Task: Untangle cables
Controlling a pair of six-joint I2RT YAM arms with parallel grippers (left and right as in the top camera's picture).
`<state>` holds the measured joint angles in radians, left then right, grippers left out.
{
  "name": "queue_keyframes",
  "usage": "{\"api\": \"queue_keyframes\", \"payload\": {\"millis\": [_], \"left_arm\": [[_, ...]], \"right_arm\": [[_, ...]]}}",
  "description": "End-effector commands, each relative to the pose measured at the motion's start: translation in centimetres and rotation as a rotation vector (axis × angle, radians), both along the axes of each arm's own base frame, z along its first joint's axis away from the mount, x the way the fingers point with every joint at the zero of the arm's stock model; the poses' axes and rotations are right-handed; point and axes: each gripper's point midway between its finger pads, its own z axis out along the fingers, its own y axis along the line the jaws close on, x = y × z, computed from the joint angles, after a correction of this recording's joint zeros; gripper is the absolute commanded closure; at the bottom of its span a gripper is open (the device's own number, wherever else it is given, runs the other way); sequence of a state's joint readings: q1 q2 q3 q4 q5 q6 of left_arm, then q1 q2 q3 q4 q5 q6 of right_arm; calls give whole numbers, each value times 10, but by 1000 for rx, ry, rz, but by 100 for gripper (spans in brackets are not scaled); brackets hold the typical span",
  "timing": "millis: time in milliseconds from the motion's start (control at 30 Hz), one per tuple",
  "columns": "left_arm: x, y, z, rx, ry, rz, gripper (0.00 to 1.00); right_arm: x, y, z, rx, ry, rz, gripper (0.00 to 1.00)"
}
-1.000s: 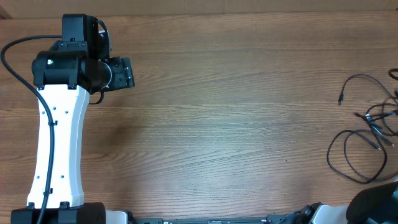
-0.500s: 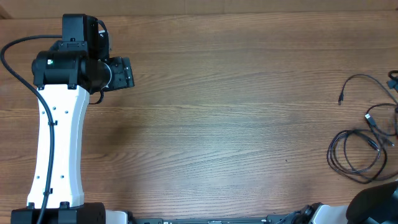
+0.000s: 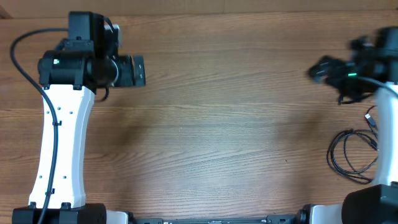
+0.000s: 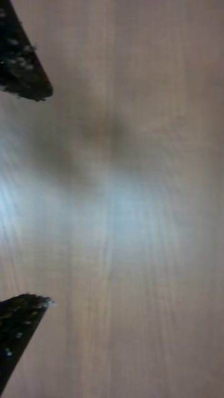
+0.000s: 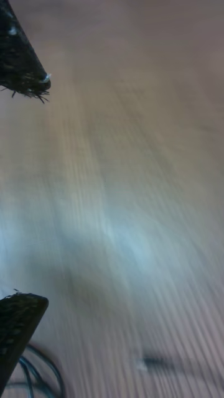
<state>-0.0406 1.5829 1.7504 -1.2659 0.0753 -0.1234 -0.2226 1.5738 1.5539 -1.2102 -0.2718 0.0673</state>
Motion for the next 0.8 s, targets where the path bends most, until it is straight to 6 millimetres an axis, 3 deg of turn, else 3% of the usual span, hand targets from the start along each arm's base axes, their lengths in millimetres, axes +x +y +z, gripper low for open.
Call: {"api": "queue_keyframes", "payload": {"millis": [0, 267, 500, 633, 767], "left_arm": [[-26, 1, -4, 10, 96, -19, 1], [-96, 11, -20, 31, 395, 82, 0], [-137, 10, -26, 20, 407, 67, 1], [-148, 16, -22, 39, 208, 69, 1], [-149, 17, -2, 37, -107, 51, 0]], "right_arm": [[-8, 42, -6, -147, 47, 169, 0], [-38, 80, -13, -210, 164, 138, 0], [-65, 84, 12, -182, 58, 106, 0], [-79, 81, 32, -161, -158, 90, 0], [-101, 73, 50, -151, -395, 50, 0]]}}
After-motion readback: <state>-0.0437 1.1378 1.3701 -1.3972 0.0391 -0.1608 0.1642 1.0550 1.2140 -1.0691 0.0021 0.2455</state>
